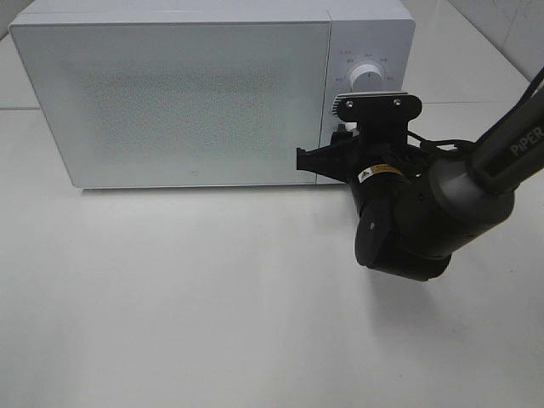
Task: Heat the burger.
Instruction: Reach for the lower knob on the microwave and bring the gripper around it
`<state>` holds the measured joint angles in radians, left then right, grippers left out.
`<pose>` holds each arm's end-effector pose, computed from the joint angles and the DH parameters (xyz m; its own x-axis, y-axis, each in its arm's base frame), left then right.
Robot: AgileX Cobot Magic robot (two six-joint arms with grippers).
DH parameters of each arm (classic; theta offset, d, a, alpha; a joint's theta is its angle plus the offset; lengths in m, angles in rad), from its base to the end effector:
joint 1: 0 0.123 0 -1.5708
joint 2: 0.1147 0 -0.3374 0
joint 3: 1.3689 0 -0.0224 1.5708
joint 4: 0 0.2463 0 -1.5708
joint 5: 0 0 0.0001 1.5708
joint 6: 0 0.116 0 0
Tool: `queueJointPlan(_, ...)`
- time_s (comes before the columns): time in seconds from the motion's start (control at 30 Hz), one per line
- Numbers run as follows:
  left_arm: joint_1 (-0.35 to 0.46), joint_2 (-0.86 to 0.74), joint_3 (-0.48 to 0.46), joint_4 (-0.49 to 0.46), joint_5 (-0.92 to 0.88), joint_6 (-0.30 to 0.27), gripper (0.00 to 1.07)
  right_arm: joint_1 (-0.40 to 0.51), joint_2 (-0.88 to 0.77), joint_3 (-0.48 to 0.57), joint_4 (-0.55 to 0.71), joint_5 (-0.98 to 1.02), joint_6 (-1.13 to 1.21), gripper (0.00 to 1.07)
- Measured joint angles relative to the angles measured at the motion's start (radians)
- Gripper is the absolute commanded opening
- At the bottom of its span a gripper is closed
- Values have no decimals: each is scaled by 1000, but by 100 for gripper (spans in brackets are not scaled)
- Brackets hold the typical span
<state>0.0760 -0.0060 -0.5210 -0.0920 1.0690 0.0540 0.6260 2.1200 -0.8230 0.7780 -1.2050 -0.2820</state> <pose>-0.0423 -0.0126 0.2692 -0.4364 -0.0236 -0.8994 0.0007 0.9996 -0.0266 0.3709 0.1744 0.1546 -0.1020 -0.0208 -0.9946 0.0899 0.9955 -0.0301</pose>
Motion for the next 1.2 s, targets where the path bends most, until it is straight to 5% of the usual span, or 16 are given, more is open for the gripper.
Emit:
queueJointPlan(0.03, 0, 0, 0, 0, 0, 0, 100, 0, 0, 0, 2, 0, 0, 2)
queueJointPlan(0.1, 0, 0, 0, 0, 0, 0, 100, 0, 0, 0, 0, 0, 0, 0)
queueJointPlan(0.7, 0, 0, 0, 0, 0, 0, 100, -3, 0, 5, -26, -3, 171, 0)
queueJointPlan(1.2, 0, 0, 0, 0, 0, 0, 100, -11, 1, 17, -62, -14, 910, 0)
